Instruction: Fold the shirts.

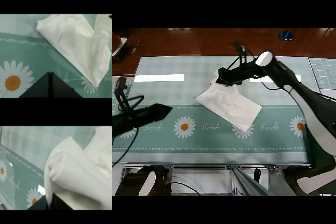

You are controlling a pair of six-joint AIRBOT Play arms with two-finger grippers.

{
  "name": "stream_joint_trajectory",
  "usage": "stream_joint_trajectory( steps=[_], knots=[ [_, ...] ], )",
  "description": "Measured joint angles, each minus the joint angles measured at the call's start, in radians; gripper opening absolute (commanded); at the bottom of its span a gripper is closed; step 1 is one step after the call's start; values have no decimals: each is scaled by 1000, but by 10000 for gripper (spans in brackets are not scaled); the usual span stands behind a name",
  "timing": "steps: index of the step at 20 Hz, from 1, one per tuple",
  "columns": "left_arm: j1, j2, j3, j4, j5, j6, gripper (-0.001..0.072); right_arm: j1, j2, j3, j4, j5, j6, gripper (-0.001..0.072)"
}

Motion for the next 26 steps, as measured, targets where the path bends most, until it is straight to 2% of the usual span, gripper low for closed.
stream_joint_trajectory(
  steps=[1, 4, 7, 9, 11, 14, 17, 20, 23, 26],
  knots=[
    [1, 27, -47, -14, 8, 0, 21, 6, -35, 16, 25, -1, 0, 413],
    [2, 72, -146, -51, 31, 0, 21, 8, -99, 48, 93, 25, -16, 415],
    [2, 89, -185, -65, 45, 0, 21, -51, -89, 80, 122, 133, -24, 414],
    [2, 93, -196, -71, 48, 0, 20, -122, -19, 93, 109, 231, -27, 414],
    [2, 97, -203, -75, 48, 0, 20, -201, 95, 94, 8, 320, -24, 414],
    [2, 98, -207, -77, 47, 0, 20, -305, 349, -3, -263, 388, 16, 414],
    [2, 98, -208, -77, 47, 0, 20, -377, 650, -276, -540, 316, 129, 414],
    [2, 98, -209, -77, 47, 0, 20, -408, 923, -649, -677, 161, 310, 414],
    [2, 98, -209, -78, 47, 0, 20, -420, 1051, -954, -598, 9, 421, 414],
    [2, 99, -209, -78, 50, -1, 20, -424, 1020, -1116, -406, -91, 382, 414]
  ],
)
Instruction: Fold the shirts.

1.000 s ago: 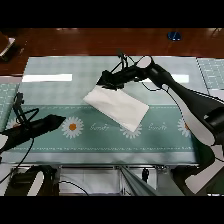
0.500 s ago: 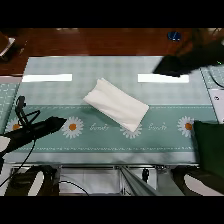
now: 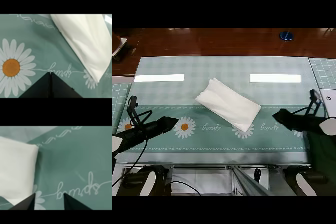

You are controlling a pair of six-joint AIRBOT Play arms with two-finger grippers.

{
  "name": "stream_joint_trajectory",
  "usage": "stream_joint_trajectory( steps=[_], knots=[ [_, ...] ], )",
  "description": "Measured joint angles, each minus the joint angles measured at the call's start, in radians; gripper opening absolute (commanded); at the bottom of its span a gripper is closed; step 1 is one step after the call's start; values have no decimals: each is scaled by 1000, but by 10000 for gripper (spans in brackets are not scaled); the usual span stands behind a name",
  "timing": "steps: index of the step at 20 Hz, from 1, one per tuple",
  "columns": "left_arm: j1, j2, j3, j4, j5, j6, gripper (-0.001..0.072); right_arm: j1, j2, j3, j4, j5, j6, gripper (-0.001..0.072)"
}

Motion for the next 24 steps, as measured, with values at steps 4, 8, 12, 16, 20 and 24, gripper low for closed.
stream_joint_trajectory(
  steps=[4, 8, 12, 16, 20, 24],
  knots=[
    [0, 0, 0, 0, 5, 0, 21, -2, -184, -49, 262, -43, -175, 414],
    [0, 0, 0, 0, 9, 0, 21, 20, -393, 5, 453, -36, -333, 414],
    [0, 0, 0, 0, 12, -1, 21, 91, -570, 117, 530, -10, -400, 390],
    [0, 0, 0, 0, 12, -1, 21, 154, -678, 256, 526, -8, -449, 25],
    [0, 0, 0, 0, 12, -1, 21, 178, -707, 456, 528, 83, -520, 25],
    [0, 0, 0, 0, 11, -1, 21, 180, -666, 714, 464, 208, -513, 25]
  ],
)
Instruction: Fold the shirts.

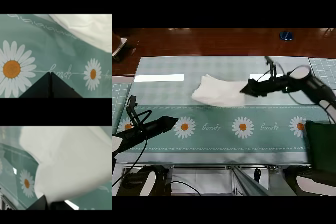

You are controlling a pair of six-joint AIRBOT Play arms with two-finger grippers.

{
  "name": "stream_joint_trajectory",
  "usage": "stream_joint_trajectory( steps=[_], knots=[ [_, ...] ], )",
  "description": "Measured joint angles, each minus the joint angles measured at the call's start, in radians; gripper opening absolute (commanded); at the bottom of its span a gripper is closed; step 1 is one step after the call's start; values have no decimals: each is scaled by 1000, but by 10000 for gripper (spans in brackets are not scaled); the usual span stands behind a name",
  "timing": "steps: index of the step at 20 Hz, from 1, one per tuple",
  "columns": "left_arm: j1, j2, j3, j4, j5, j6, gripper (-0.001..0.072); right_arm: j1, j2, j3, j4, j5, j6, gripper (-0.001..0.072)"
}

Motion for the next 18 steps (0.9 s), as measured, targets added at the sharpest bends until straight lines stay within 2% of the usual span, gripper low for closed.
stream_joint_trajectory(
  steps=[5, 9, 18],
  knots=[
    [0, 0, 0, 0, 0, 0, 21, -61, 76, 322, -150, 146, 99, 25],
    [0, 0, 0, -8, -2, 0, 21, -209, 113, 500, -258, 295, 185, 25],
    [0, 0, 0, -53, 16, 1, 21, -726, 217, 605, -338, 599, 290, 25]
  ],
)
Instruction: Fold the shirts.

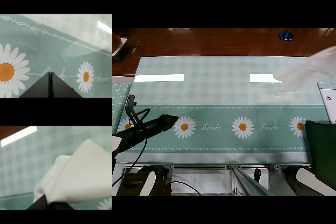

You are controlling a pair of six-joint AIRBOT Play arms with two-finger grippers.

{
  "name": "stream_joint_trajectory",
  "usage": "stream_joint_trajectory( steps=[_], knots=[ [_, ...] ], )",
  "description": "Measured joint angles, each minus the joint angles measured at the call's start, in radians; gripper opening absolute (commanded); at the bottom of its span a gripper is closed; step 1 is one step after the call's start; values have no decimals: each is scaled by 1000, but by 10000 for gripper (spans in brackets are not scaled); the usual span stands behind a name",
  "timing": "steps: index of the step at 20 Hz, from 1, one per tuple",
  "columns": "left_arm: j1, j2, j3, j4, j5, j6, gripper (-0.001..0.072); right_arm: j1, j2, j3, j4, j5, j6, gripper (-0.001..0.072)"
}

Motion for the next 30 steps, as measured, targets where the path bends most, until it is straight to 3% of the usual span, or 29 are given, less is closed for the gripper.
stream_joint_trajectory(
  steps=[6, 12, 13, 14, 15, 16, 21, 22, 23, 24, 27, 30],
  knots=[
    [0, 0, 0, -42, 39, 3, 21, -229, 101, -61, -220, 154, 22, 25],
    [0, 0, 0, -64, 66, 3, 21, -359, 312, -393, -520, 183, 34, 38],
    [0, 0, 0, -64, 67, 3, 21, -369, 346, -460, -572, 186, 40, 158],
    [0, 0, 0, -64, 67, 3, 21, -378, 377, -532, -634, 187, 53, 353],
    [0, 0, 0, -65, 67, 3, 21, -384, 401, -594, -683, 186, 63, 414],
    [0, 0, 0, -65, 68, 3, 21, -388, 418, -653, -721, 186, 69, 414],
    [1, -2, 55, -81, 111, 26, 20, -396, 443, -761, -782, 129, 75, 380],
    [2, -7, 89, -83, 137, 46, 20, -397, 441, -752, -772, 93, 73, 261],
    [2, -18, 129, -84, 161, 62, 20, -397, 433, -733, -739, 53, 68, 90],
    [2, -39, 181, -85, 182, 76, 20, -397, 419, -702, -676, 1, 58, 25],
    [-12, -154, 378, -87, 212, 113, 20, -369, 344, -583, -328, -158, -10, 25],
    [-83, -318, 603, -87, 175, 141, 19, -197, 259, -476, -23, -303, -90, 25]
  ],
)
